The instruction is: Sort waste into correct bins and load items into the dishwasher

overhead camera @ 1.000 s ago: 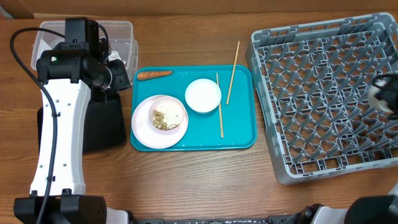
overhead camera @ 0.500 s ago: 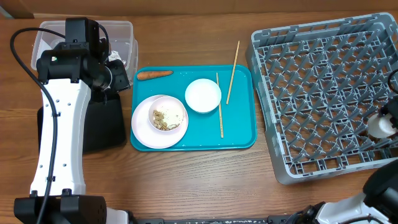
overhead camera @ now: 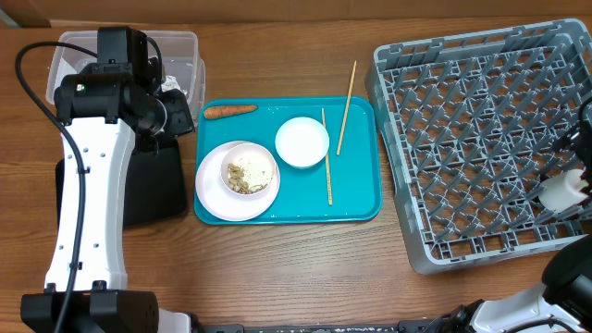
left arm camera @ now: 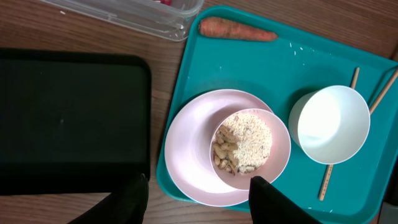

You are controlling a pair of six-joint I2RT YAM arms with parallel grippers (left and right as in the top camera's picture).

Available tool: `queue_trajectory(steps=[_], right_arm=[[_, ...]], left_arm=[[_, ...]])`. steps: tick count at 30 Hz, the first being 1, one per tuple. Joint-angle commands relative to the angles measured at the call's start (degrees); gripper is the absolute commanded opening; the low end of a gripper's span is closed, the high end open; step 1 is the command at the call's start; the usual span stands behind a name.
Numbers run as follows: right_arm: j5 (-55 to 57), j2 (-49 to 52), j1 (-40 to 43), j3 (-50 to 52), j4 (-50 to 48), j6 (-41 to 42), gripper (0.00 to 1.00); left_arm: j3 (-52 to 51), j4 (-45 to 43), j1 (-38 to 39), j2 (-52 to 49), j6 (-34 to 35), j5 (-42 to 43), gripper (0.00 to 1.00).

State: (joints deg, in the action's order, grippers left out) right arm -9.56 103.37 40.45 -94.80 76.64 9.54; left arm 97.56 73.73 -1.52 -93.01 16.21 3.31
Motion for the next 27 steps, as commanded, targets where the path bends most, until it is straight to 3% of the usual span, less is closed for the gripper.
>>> queue_trajectory(steps=[1, 8, 17, 27], right_arm=[[-3.3, -3.0, -0.6, -6.3, 0.7, -0.6, 1.0], [-12.2, -10.3, -7.5, -9.5, -0.4, -5.9, 1.0], [-12.3, -10.6, -29.0, -7.5, -1.6, -8.7, 1.0], [2.6, -2.3, -54.3, -7.5, -16.0, -3.3, 1.0]], left_arm=[[1.0, 0.0, 0.0, 0.1, 0.5, -0.7, 0.56], [1.0, 0.0, 0.0, 0.1, 0.6, -0.3, 0.59], [1.0, 0.4, 0.0, 0.1, 0.6, -0.3, 0.59], [1.0, 0.4, 0.4, 0.1, 0.5, -0.4, 0.61]])
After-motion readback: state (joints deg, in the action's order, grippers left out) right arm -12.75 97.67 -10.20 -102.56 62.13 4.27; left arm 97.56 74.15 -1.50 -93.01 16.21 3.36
